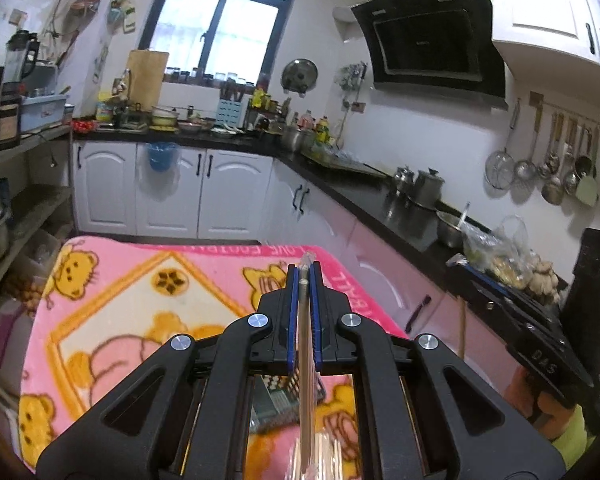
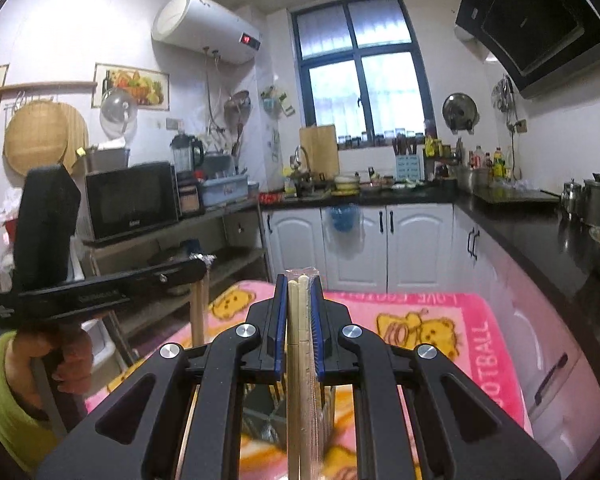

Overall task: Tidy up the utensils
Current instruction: 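Lift both held chopstick pairs up toward the green caddy, then lower both chopstick pairs into the caddy and open both tools, then reach down and grasp another wrapped chopstick pair with each tool, then lift both held chopstick pairs and carry them above the caddy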

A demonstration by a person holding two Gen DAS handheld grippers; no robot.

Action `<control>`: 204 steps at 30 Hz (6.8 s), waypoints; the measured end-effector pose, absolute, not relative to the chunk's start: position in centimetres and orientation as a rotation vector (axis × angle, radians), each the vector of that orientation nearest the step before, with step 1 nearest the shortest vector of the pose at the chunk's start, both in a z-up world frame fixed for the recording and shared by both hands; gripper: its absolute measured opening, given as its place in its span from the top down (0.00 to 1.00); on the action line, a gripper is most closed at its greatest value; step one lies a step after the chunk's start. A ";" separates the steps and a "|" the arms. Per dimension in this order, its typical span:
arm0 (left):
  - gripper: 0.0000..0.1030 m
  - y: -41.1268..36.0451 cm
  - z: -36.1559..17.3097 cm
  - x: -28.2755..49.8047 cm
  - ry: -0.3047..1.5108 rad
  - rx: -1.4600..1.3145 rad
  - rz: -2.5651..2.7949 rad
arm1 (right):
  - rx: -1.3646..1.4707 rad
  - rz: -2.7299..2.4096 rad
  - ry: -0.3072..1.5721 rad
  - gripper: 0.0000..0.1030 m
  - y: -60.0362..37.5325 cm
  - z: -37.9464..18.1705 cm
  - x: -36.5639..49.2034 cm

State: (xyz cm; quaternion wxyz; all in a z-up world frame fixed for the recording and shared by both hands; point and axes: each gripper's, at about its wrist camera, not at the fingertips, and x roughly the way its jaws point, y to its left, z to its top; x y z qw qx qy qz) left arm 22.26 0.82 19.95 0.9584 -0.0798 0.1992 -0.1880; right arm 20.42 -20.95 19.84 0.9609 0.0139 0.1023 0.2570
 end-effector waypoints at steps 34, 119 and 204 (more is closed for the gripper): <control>0.97 1.6 14.5 29.2 0.272 -0.140 -0.179 | 0.172 0.429 -0.034 0.89 -17.3 12.2 31.7; 0.10 3.5 3.2 16.6 0.588 -0.153 -0.234 | 0.022 0.429 0.528 0.23 -22.9 2.2 17.3; 0.97 -6.9 -0.9 22.0 0.837 0.023 -0.478 | 0.309 0.520 0.955 0.74 -28.2 -6.3 23.6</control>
